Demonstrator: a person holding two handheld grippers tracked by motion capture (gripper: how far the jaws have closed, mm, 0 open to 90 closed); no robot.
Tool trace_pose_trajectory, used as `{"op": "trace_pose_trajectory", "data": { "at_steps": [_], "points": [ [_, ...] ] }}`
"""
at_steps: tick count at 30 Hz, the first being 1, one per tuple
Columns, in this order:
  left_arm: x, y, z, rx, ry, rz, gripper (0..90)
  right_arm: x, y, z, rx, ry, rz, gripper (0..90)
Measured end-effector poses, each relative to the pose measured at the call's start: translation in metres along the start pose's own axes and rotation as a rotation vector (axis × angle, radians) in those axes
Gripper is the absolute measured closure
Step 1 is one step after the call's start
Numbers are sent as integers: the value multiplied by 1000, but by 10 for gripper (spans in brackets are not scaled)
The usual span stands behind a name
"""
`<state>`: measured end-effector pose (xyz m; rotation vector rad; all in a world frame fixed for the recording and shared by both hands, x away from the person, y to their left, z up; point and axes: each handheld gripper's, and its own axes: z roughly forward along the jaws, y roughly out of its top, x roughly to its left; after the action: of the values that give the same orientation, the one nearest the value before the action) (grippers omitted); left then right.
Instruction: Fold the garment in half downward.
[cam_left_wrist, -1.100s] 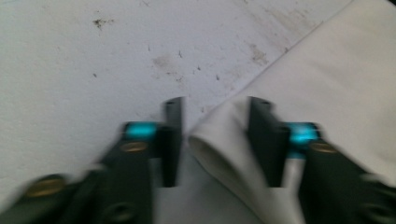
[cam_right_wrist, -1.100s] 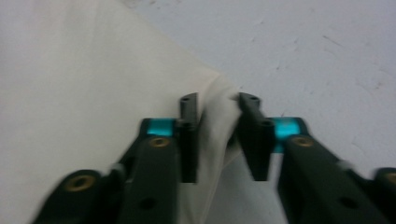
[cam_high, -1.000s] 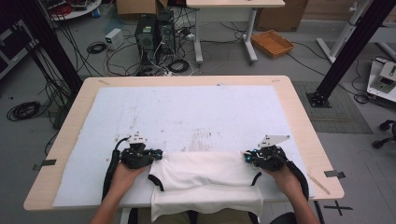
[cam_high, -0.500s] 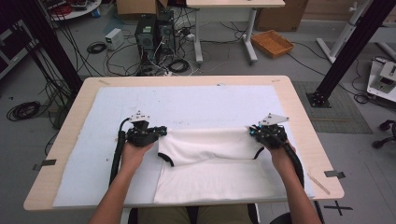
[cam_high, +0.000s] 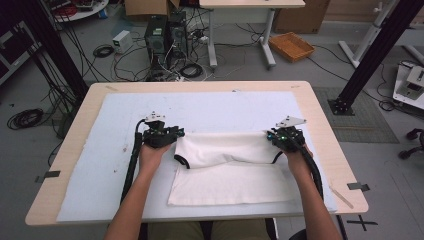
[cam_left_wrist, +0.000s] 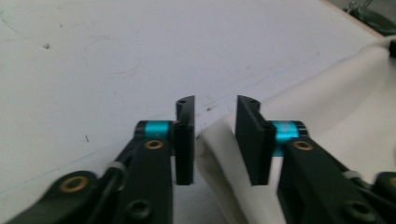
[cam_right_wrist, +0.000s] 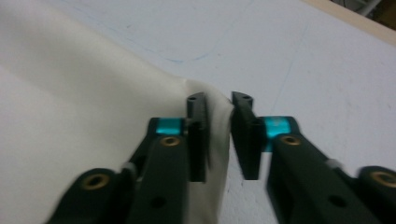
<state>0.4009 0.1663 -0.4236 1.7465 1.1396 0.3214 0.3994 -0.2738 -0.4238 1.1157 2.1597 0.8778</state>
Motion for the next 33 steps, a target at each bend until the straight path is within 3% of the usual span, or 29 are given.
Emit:
{"op": "trace_pose_trajectory", "data": {
  "at_steps": [4, 6, 8, 11, 15, 18, 19, 22, 27, 33],
  "points": [
    [-4, -10, -16, 36, -23, 11, 558, -7, -6, -15, -34, -1, 70, 516],
    [-7, -18, -21, 62, -39, 9, 557, -9, -11, -24, -46, 30, 108, 509],
    [-10, -28, -24, 87, -64, 12, 557, -8, -17, -31, -46, 44, 106, 512],
    [-16, -40, -26, 134, -90, 15, 558, -4, -27, -37, -6, 86, 94, 515],
    [-20, -46, -22, 190, -97, 40, 603, 1, -35, -31, 71, 129, 80, 539],
    [-24, -46, -26, 161, -100, 84, 809, 5, -34, -31, 77, 152, 25, 825],
    [-25, -46, -29, 154, -105, 102, 823, 7, -34, -34, 58, 154, 6, 898],
    [-28, -44, -39, 114, -129, 120, 834, 11, -33, -48, 5, 147, -25, 900],
    [-31, -45, -66, 44, -210, 105, 834, 18, -38, -77, -50, 143, -64, 900],
    [-34, -58, -94, 28, -282, 102, 834, 25, -49, -108, -99, 144, -75, 900]
  ]
}}
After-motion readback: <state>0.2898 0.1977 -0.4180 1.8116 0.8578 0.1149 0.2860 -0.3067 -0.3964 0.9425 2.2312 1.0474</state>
